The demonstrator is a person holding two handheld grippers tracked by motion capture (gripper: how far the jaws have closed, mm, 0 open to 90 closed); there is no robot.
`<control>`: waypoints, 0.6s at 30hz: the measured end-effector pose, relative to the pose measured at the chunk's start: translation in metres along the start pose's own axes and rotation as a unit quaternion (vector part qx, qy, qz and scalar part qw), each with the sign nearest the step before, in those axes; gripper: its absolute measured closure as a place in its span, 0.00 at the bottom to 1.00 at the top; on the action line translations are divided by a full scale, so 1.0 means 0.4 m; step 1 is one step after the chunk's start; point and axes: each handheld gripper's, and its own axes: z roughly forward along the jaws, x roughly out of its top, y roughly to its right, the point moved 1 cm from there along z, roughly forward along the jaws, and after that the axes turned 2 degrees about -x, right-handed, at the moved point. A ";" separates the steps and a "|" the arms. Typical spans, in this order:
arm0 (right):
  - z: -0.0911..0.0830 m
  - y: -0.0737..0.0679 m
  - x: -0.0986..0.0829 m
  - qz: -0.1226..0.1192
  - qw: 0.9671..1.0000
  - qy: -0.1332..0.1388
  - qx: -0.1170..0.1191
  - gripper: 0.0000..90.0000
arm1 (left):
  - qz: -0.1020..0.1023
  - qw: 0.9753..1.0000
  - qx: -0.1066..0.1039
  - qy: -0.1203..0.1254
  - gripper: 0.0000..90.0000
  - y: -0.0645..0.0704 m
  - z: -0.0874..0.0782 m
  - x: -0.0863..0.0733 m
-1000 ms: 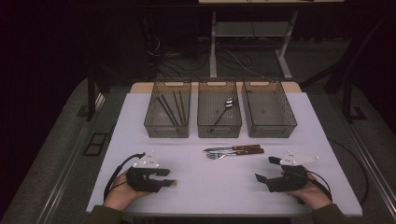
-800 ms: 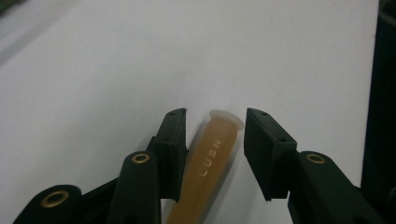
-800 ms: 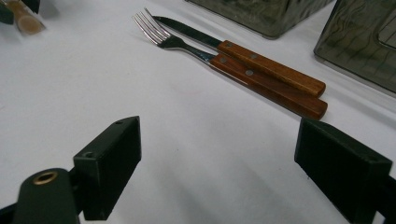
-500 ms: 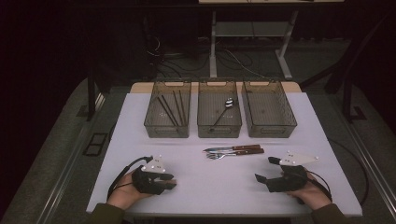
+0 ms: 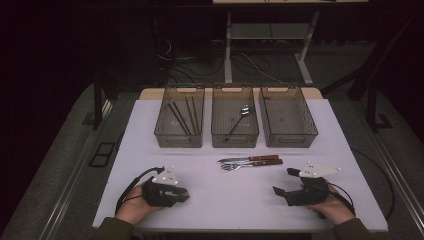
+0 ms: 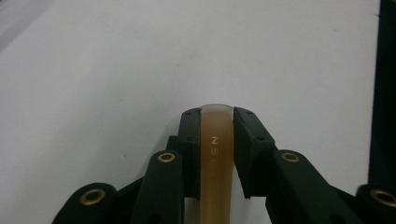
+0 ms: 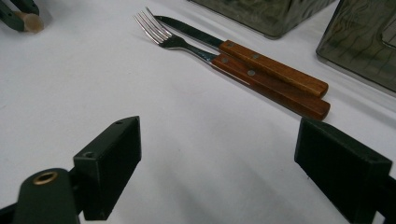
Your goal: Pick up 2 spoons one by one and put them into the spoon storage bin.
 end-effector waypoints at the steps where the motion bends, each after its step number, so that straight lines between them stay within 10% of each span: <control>1: 0.000 0.000 0.000 0.000 1.000 0.000 0.000 0.16 | -0.002 1.000 0.004 0.002 0.82 0.000 -0.001 0.001; 18: -0.003 -0.002 0.002 0.001 1.000 0.004 -0.001 0.16 | -0.038 0.998 0.022 0.038 0.82 -0.017 -0.001 0.074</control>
